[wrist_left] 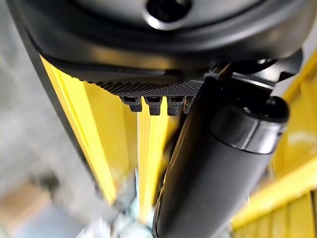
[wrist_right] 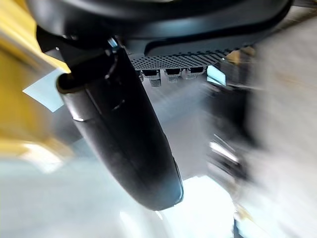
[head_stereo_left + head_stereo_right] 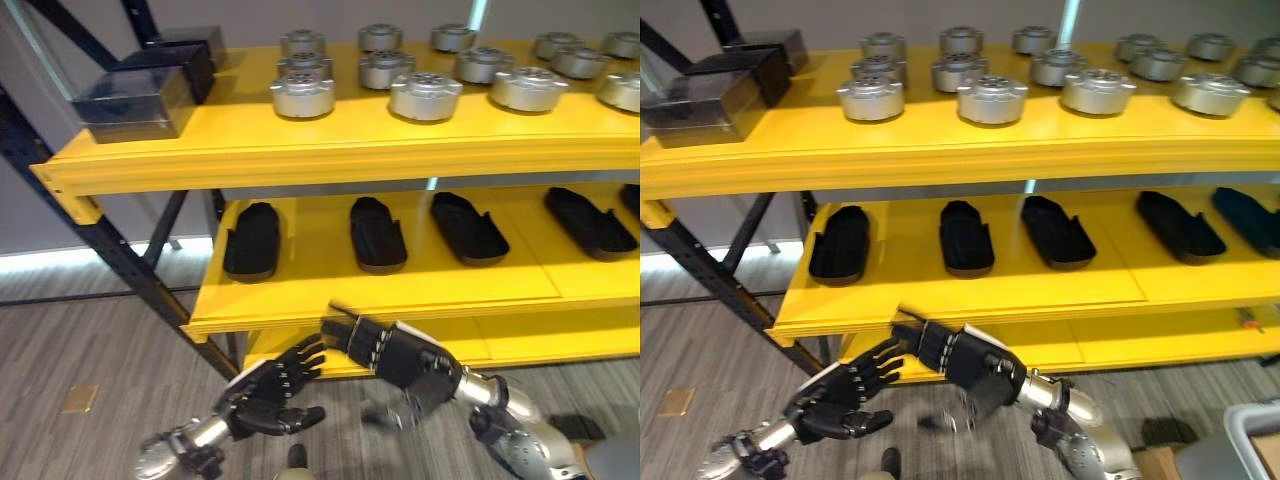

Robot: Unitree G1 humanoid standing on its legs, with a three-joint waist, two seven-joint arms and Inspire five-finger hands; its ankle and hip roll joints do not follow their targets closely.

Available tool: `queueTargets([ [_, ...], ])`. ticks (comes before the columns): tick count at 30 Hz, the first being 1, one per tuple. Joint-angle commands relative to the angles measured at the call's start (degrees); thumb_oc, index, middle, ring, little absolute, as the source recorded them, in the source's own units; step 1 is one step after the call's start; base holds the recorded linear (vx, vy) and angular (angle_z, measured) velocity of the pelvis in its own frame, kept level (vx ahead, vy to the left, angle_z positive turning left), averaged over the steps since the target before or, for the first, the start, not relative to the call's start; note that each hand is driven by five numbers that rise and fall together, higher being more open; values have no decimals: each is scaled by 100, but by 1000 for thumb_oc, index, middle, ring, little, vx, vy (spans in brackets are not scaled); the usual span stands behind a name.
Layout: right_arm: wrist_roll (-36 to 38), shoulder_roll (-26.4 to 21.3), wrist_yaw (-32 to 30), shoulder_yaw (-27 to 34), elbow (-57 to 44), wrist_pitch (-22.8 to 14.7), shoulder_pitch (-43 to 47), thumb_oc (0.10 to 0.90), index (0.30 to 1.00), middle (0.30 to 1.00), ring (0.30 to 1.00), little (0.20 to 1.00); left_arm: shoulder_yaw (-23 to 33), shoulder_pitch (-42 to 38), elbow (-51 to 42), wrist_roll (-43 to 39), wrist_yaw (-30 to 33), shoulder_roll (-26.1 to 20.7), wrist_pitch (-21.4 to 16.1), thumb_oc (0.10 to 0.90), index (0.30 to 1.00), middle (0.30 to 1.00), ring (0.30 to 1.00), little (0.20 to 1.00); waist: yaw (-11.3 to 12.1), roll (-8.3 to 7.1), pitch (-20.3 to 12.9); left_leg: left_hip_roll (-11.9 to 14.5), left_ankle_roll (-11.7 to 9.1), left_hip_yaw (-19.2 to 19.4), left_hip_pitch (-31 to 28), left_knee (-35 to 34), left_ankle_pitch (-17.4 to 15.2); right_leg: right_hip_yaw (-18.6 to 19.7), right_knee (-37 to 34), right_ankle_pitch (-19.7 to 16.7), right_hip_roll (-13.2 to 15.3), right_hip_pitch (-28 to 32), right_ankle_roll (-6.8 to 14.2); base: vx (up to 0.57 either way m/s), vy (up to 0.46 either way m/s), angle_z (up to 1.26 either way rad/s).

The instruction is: Move parts from the plastic box to the shelf.

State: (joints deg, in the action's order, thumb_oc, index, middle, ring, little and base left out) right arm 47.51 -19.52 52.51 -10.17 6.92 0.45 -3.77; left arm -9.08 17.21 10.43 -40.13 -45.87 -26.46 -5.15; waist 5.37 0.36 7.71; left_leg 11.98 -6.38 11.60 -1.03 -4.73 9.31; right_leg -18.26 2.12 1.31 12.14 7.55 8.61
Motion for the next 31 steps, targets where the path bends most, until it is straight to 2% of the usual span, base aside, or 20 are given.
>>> queueTargets([
  [1,76,-141,-335,206,-127,-59,378,900,1000,1000,1000,1000,337,-349,-29,-398,-100,-74,-377,900,1000,1000,1000,1000,-23,-96,66,434,-78,166,-256,-27,40,-267,-90,-335,272,159,99,-34,-30,-26],
  [3,11,-68,-411,244,372,-102,132,900,1000,1000,1000,1000,377,-313,239,-391,-26,156,-308,900,1000,1000,1000,1000,-127,-112,9,459,-106,240,-271,-27,-26,-249,-255,-394,252,153,85,-32,-35,-14],
  [4,129,-36,-495,285,570,-129,67,900,1000,1000,1000,1000,369,-308,414,-331,81,196,-398,900,1000,1000,1000,1000,-159,-122,-16,465,-119,256,-285,-27,-49,-247,-293,-408,244,156,82,-17,-45,-8],
  [6,528,89,-1046,435,1013,-233,74,900,1000,1000,1000,1000,367,-335,773,-245,187,317,-402,900,1000,1000,1000,1000,-217,-134,-63,456,-135,290,-319,-27,-99,-237,-419,-468,241,170,77,-7,-36,-11],
  [7,612,136,-1113,509,1186,-297,76,900,1000,1000,1000,1000,374,-333,965,-196,214,360,-539,900,1000,1000,1000,1000,-245,-136,-91,449,-138,301,-331,-27,-125,-224,-451,-481,234,168,73,-12,-31,-8],
  [8,309,200,-1252,593,1372,-690,71,900,1000,1000,1000,1000,388,-387,1178,-162,161,434,-717,900,1000,1000,1000,1000,-288,-142,-118,425,-132,310,-349,-27,-170,-194,-497,-501,225,164,61,-10,-19,-11],
  [9,52,251,-1336,619,1365,-847,-4,900,1000,1000,1000,1000,394,-417,1194,-300,-13,494,-703,900,1000,1000,1000,1000,-333,-134,-134,411,-125,328,-357,-27,-205,-172,-530,-512,230,157,50,-17,-10,-7],
  [14,-71,410,-1396,536,1381,-476,-69,900,1000,1000,1000,1000,358,-512,1056,-430,-57,540,-713,900,1000,1000,1000,1000,-401,-105,-142,372,-104,304,-433,-27,-270,-75,-448,-432,220,181,6,6,12,-9],
  [17,29,398,-1346,502,1421,-323,-45,900,1000,1000,1000,1000,398,-607,972,-495,222,558,-797,900,1000,1000,1000,1000,-393,-106,-133,373,-104,276,-471,-27,-279,-69,-377,-371,209,209,-25,6,5,-1],
  [18,3,396,-1439,502,1442,-336,-40,900,1000,1000,1000,1000,451,-627,884,-348,427,528,-954,900,1000,1000,1000,1000,-373,-111,-127,378,-108,269,-497,-27,-279,-79,-357,-354,207,233,-37,0,0,0],
  [21,0,390,-1400,505,1352,-427,-74,900,1000,1000,1000,1000,675,-484,570,-230,669,452,-972,900,1000,1000,1000,1000,-301,-127,-116,387,-108,269,-546,-27,-277,-139,-398,-374,207,289,-46,14,-4,2],
  [23,-55,352,-1418,470,1278,-560,-103,900,1000,1000,1000,1000,734,-365,421,-330,680,403,-814,900,1000,1000,1000,1000,-264,-129,-112,386,-110,257,-553,-27,-280,-182,-425,-388,204,308,-39,0,0,0],
  [27,-63,332,-1370,439,1294,-593,-90,900,1000,1000,1000,1000,791,-242,340,-569,622,427,-666,900,1000,1000,1000,1000,-202,-128,-107,372,-110,186,-568,-27,-290,-245,-425,-384,195,338,-47,4,-15,3],
  [28,-58,327,-1436,401,1324,-672,-59,900,1000,1000,1000,1000,768,-257,318,-618,655,471,-511,900,1000,1000,1000,1000,-175,-140,-103,360,-106,156,-567,-27,-296,-276,-434,-391,185,349,-51,-4,-28,3],
  [31,-75,324,-1499,392,1310,-693,7,900,1000,1000,1000,1000,700,-308,307,-623,727,520,-454,900,1000,1000,1000,1000,-150,-154,-102,353,-104,129,-571,-27,-305,-320,-446,-389,170,374,-57,-2,-11,1],
])
